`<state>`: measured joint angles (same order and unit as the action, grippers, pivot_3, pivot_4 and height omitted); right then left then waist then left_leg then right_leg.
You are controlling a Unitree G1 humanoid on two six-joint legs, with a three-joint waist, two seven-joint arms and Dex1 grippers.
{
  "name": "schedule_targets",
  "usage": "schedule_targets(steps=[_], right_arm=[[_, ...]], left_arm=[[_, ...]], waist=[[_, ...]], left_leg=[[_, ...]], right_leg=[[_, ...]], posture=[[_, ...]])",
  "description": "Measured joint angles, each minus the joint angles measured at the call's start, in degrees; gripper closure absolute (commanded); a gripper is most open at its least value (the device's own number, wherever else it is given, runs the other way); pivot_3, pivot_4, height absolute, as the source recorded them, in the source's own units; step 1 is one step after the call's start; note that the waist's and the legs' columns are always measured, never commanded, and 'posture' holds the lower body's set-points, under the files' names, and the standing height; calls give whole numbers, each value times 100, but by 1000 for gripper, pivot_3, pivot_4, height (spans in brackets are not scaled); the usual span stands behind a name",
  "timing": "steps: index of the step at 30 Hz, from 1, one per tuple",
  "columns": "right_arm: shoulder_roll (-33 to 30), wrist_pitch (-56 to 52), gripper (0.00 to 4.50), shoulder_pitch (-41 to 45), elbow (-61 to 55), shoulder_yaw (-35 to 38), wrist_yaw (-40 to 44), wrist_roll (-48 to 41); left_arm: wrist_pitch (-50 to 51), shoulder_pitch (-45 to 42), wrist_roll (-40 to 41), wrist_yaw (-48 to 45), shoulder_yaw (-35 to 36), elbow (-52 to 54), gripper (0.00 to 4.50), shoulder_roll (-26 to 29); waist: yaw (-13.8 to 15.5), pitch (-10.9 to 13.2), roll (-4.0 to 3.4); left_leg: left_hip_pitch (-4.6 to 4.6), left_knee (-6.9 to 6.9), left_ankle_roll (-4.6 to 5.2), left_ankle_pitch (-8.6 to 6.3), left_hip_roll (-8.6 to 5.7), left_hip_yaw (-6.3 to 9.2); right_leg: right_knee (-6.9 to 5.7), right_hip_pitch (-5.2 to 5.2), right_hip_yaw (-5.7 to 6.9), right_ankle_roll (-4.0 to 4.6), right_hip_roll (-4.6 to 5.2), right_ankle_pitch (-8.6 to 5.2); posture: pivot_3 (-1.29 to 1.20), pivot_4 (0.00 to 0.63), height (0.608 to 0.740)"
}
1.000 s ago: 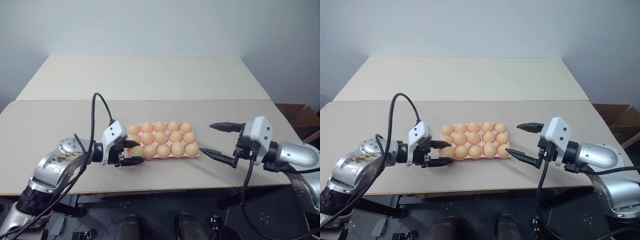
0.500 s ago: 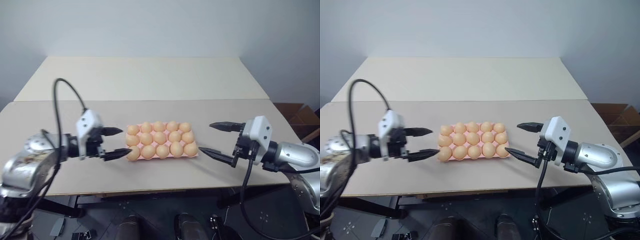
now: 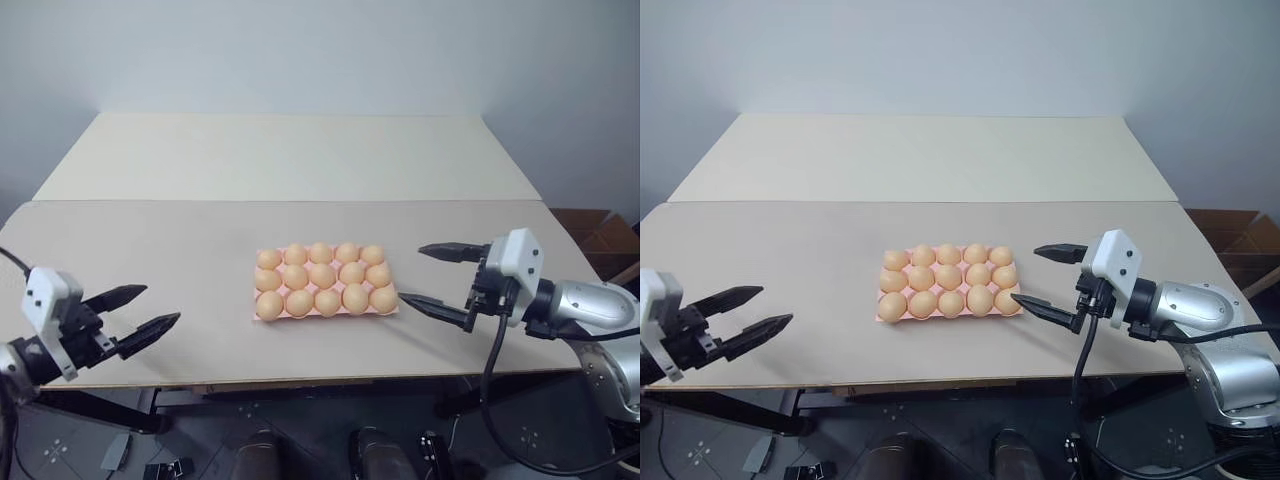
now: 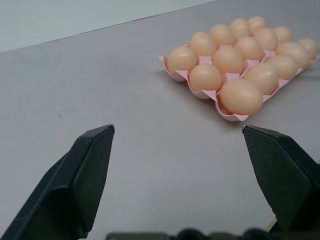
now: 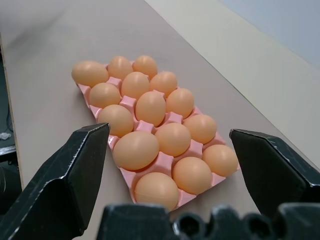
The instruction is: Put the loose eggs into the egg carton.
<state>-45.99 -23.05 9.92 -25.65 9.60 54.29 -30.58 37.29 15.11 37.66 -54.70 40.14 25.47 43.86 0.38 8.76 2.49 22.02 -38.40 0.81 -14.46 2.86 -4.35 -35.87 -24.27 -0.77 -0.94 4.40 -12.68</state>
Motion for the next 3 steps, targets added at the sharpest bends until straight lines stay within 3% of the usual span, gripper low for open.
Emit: schedule_targets(steps=[3], right_arm=[[0, 8, 0, 25, 80, 0, 63, 1]], left_arm=[[-7, 76, 80, 39, 60, 85, 43, -6]], waist=[[6, 0, 0]], left_leg=[[-1, 0, 0, 0, 0, -1]], right_leg=[[-2, 0, 0, 2, -1, -2]], posture=[[0, 150, 740]])
